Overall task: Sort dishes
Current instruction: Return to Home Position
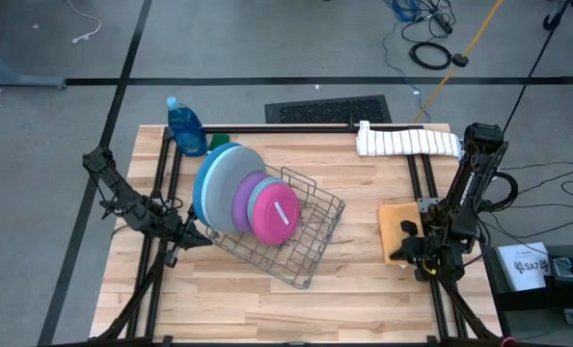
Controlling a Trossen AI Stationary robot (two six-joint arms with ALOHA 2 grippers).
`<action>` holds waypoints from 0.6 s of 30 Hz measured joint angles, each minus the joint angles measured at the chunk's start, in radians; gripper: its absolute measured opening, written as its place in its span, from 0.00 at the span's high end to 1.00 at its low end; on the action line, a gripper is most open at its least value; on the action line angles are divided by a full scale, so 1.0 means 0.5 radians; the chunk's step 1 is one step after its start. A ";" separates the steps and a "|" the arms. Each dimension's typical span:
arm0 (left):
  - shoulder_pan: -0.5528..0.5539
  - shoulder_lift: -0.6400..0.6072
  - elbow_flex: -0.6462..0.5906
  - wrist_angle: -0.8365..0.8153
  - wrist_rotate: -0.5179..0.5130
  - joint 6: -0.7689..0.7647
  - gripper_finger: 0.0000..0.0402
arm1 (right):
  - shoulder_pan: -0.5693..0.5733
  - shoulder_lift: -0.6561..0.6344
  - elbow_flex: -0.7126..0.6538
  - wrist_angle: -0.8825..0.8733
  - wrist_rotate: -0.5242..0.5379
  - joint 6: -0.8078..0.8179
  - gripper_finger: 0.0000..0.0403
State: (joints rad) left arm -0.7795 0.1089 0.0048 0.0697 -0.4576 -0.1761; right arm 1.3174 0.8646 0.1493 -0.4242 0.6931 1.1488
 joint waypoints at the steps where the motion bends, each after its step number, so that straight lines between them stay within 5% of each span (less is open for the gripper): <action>1: 0.000 0.000 0.000 0.000 0.000 -0.001 1.00 | -0.002 0.000 0.000 -0.003 0.084 -0.062 0.98; 11: 0.000 0.000 0.000 0.001 0.000 0.000 1.00 | -0.004 -0.107 0.553 0.005 1.172 -0.887 0.98; 18: 0.000 -0.001 -0.001 0.000 0.000 0.000 1.00 | -0.003 -0.217 0.852 0.005 1.276 -1.219 0.98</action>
State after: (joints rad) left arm -0.7795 0.1086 0.0044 0.0697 -0.4576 -0.1761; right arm 1.3157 0.7563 0.5754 -0.4215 1.3312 0.5392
